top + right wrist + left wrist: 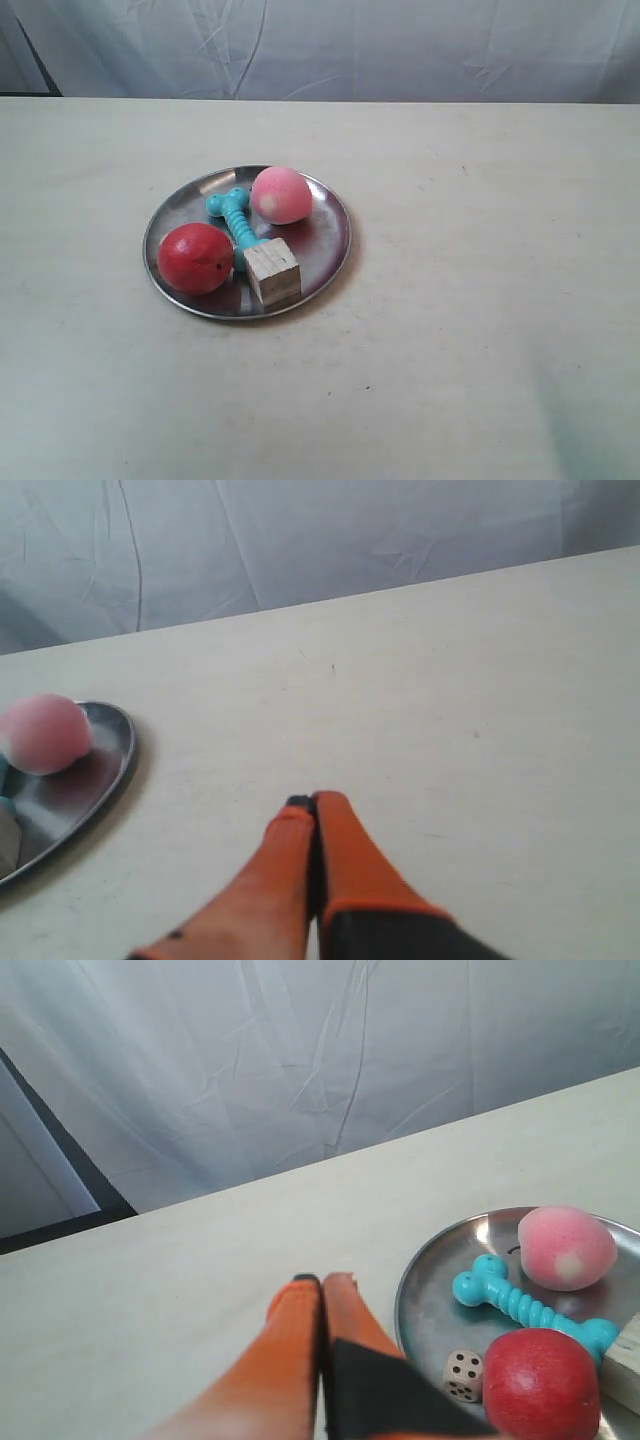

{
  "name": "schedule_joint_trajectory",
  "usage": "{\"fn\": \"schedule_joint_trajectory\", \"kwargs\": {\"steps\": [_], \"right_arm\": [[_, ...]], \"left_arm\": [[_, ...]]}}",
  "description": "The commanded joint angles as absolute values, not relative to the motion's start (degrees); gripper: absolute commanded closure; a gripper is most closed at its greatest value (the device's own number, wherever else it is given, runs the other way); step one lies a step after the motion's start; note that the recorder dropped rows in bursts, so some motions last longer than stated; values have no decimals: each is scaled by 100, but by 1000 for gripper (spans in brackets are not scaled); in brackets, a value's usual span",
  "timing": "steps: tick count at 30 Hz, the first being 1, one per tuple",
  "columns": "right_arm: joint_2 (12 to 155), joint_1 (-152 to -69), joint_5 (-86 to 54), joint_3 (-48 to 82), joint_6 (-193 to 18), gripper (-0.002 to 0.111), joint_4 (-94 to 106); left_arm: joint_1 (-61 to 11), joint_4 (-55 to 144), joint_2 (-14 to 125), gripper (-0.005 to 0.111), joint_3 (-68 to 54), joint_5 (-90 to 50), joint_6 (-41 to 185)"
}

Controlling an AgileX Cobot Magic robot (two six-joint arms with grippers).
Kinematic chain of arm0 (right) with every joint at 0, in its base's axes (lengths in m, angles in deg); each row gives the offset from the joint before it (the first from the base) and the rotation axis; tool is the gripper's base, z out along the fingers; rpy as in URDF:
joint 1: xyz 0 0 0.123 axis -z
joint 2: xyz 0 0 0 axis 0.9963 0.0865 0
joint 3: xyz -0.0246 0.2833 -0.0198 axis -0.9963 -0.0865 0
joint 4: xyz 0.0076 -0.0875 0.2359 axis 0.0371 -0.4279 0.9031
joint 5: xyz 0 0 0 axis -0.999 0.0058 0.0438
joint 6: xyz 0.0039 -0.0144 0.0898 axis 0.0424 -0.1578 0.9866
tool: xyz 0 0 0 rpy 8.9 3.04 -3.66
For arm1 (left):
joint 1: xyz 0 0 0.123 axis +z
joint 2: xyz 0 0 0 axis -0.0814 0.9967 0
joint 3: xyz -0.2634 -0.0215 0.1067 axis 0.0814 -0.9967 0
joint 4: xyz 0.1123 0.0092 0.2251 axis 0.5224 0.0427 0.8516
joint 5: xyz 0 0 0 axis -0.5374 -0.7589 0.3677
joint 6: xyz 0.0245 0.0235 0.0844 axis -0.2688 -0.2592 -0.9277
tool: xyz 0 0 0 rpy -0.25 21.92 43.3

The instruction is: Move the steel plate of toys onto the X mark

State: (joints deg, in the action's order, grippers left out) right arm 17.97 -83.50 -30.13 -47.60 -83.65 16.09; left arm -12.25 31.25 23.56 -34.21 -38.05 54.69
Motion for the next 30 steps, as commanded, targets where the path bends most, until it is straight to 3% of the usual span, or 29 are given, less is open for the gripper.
{"fn": "schedule_joint_trajectory", "kwargs": {"steps": [1,24,30], "right_arm": [[1576,-8318,-3204,-4780,-8344,107,1539],[1537,-8318,-3415,-4780,-8344,107,1528],[1537,-8318,-3415,-4780,-8344,107,1528]], "left_arm": [[-1227,3109,2323,107,-3454,-3762,5480],[-1356,3192,2229,107,-3466,-3721,5480],[-1357,3215,1698,107,-4044,-3412,5551]]}}
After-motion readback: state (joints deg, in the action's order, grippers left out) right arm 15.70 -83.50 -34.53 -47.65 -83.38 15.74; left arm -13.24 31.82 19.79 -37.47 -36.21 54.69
